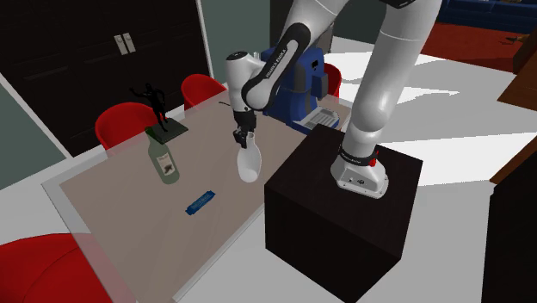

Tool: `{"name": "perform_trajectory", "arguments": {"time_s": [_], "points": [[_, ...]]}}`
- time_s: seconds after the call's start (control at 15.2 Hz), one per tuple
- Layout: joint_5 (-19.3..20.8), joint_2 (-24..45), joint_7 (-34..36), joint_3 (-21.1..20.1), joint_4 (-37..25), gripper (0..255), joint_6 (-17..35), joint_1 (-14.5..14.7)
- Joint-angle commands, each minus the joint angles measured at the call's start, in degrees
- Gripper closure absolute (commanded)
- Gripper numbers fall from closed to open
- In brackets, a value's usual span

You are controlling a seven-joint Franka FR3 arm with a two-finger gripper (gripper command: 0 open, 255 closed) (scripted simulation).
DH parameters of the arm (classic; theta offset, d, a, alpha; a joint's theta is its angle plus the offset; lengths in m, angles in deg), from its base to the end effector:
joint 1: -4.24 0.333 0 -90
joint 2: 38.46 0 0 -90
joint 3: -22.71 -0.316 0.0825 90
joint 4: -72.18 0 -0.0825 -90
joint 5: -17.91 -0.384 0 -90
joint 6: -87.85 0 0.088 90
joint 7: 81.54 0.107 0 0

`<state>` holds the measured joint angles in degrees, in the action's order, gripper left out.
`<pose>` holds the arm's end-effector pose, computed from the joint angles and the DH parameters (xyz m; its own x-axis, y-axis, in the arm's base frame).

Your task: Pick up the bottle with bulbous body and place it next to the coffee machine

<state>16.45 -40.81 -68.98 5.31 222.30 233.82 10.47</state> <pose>0.3931 0.1706 0.2608 0.9848 0.1704 -0.0327 0.1707 -0.9853 0.0060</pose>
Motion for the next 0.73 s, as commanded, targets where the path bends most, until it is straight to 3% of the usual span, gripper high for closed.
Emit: {"name": "perform_trajectory", "arguments": {"time_s": [0.0,0.66], "points": [[-0.90,-1.88,-0.74,0.06,-0.09,255,-1.91,0.08],[-3.34,-9.10,-2.60,0.66,-2.22,255,-11.06,0.63]]}}
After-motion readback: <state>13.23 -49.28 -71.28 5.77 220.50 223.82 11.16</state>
